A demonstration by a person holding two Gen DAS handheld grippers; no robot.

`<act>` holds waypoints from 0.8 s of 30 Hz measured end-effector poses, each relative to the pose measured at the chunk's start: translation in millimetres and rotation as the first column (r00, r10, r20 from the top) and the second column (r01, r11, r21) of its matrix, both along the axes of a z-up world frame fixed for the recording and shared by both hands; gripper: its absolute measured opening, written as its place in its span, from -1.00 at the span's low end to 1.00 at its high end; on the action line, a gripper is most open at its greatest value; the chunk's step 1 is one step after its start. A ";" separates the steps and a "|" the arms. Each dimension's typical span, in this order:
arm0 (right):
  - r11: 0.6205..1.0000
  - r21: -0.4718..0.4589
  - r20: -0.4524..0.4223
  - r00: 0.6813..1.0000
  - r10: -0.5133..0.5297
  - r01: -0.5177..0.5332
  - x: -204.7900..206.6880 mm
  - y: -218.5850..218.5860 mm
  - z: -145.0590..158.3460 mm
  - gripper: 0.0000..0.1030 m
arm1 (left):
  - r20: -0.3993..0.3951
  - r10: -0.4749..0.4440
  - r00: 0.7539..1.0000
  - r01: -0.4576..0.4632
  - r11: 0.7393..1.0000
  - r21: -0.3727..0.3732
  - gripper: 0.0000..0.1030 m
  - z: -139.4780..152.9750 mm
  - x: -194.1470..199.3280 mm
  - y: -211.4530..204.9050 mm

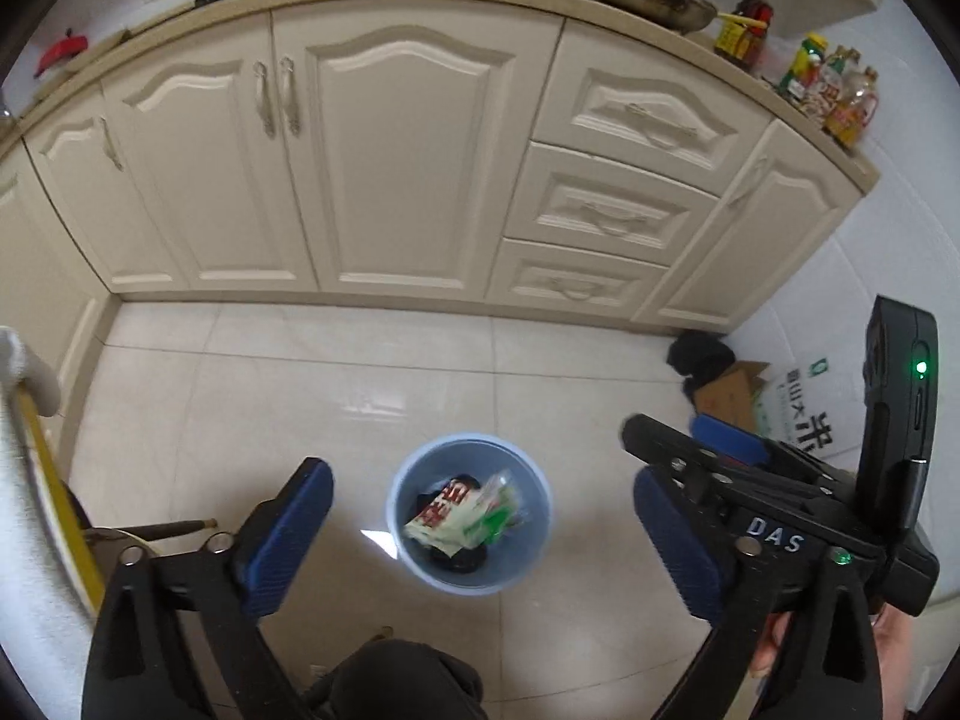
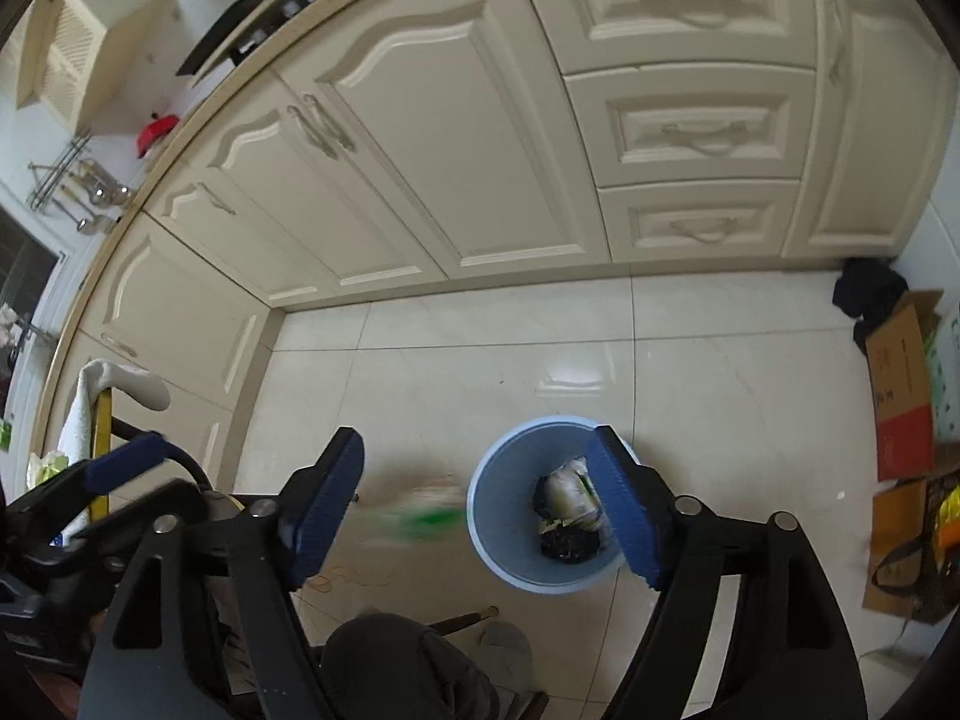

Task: Collect trash
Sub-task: 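Open both tools to drop the items into the bin, then swing both tools back over the table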

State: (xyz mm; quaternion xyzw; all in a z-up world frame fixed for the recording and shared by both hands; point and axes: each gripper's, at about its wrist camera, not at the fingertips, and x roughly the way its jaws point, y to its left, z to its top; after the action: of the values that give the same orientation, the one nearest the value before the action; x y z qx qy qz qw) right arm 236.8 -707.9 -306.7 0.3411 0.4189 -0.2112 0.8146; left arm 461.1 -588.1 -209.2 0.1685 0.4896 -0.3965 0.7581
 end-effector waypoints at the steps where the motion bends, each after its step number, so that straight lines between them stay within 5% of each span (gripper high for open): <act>1: 1.000 0.000 0.001 1.000 -0.011 0.011 -2.7 -0.1 -0.1 0.87 | 0.014 0.007 1.000 -0.007 1.000 0.003 0.97 3.6 3.7 -1.2; 3: 1.000 0.000 0.016 0.999 -0.031 0.031 -7.9 1.8 1.8 1.00 | 0.030 0.013 0.999 -0.013 1.000 -0.002 0.97 9.7 4.5 0.7; 14: 0.998 -0.036 0.002 0.999 -0.048 0.048 -13.6 33.4 33.1 1.00 | 0.177 0.086 0.981 -0.069 0.992 -0.102 0.97 67.2 -24.4 58.5; 18: 0.995 -0.092 0.036 0.999 -0.027 0.030 -12.0 56.2 64.4 1.00 | 0.194 0.120 0.974 -0.090 0.984 -0.154 0.97 85.9 -39.3 108.5; 24: 0.985 -0.170 0.094 0.995 0.033 -0.016 -3.0 98.3 112.1 1.00 | 0.208 0.197 0.958 -0.142 0.957 -0.252 0.97 121.8 -86.5 241.0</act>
State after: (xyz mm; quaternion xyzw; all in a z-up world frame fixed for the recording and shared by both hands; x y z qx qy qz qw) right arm 233.9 -609.6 -194.6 0.2757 0.3637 -0.2191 0.8624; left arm 374.6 -347.2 -87.4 0.0801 0.3606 -0.3623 0.8558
